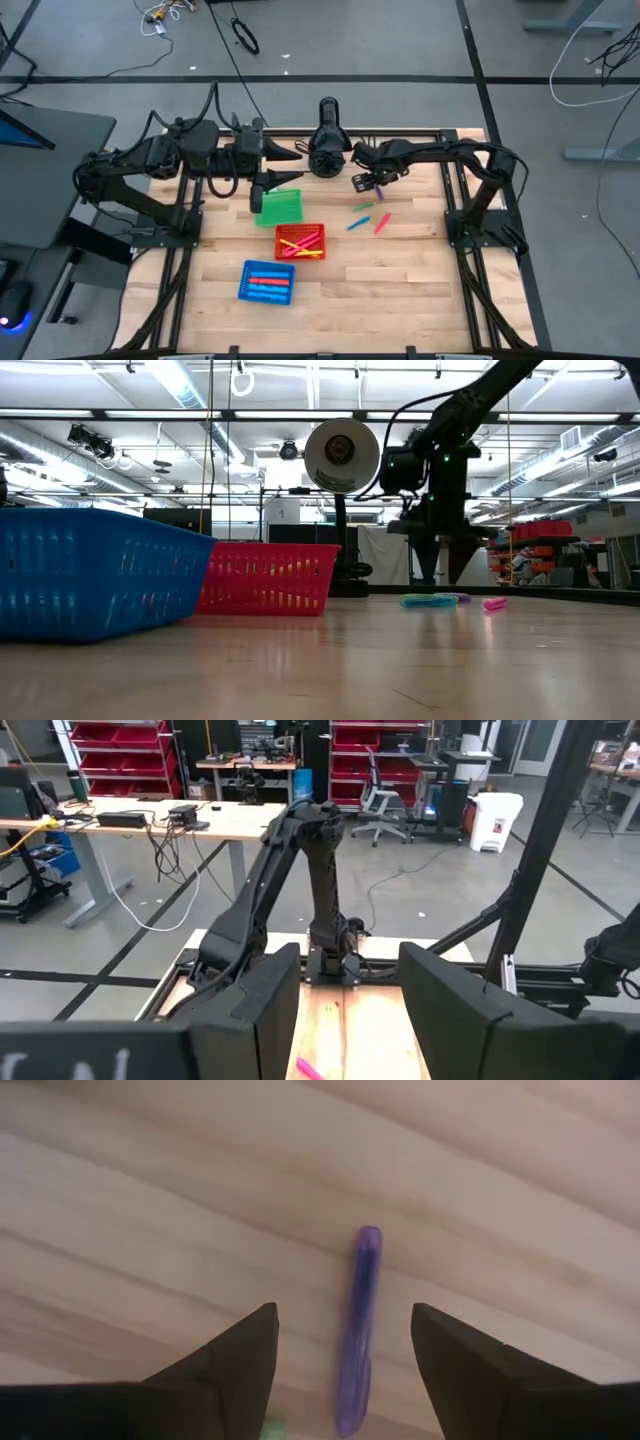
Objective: Pick & Place Markers
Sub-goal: Put the purple pen into the green bin
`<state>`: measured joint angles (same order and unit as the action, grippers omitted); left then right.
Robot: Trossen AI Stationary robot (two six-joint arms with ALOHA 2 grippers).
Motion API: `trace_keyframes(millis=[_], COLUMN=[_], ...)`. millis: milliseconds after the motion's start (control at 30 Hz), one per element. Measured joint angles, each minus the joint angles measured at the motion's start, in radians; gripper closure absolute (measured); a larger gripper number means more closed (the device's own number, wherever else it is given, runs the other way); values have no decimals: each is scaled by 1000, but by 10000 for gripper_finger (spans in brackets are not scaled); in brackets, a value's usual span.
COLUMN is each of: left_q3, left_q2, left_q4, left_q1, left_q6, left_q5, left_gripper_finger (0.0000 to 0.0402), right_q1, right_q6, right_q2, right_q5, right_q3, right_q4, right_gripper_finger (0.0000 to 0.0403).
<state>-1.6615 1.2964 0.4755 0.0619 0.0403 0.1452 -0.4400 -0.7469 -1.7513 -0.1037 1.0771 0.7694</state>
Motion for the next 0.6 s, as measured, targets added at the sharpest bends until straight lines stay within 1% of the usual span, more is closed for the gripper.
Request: trace_keyframes(millis=[267,367,467,600], left_q3=[0,0,0,0], left_q2=[0,0,0,0], left_q4=[0,0,0,0], left_q1=[0,0,0,0], left_q6=[0,-1,-1,-2], left_q5=[0,0,0,0], left_gripper_finger=[225,225,225,225], right_q1=[-6,-17,-24,-24], right_q6=[11,6,6,7], right_q2=[-65,-78,-81,-81], right_q5=[11,39,66,70], right_q3=[0,0,0,1], right_q4=[-8,-10,-10,-7], right_gripper_finger=[172,174,184,210])
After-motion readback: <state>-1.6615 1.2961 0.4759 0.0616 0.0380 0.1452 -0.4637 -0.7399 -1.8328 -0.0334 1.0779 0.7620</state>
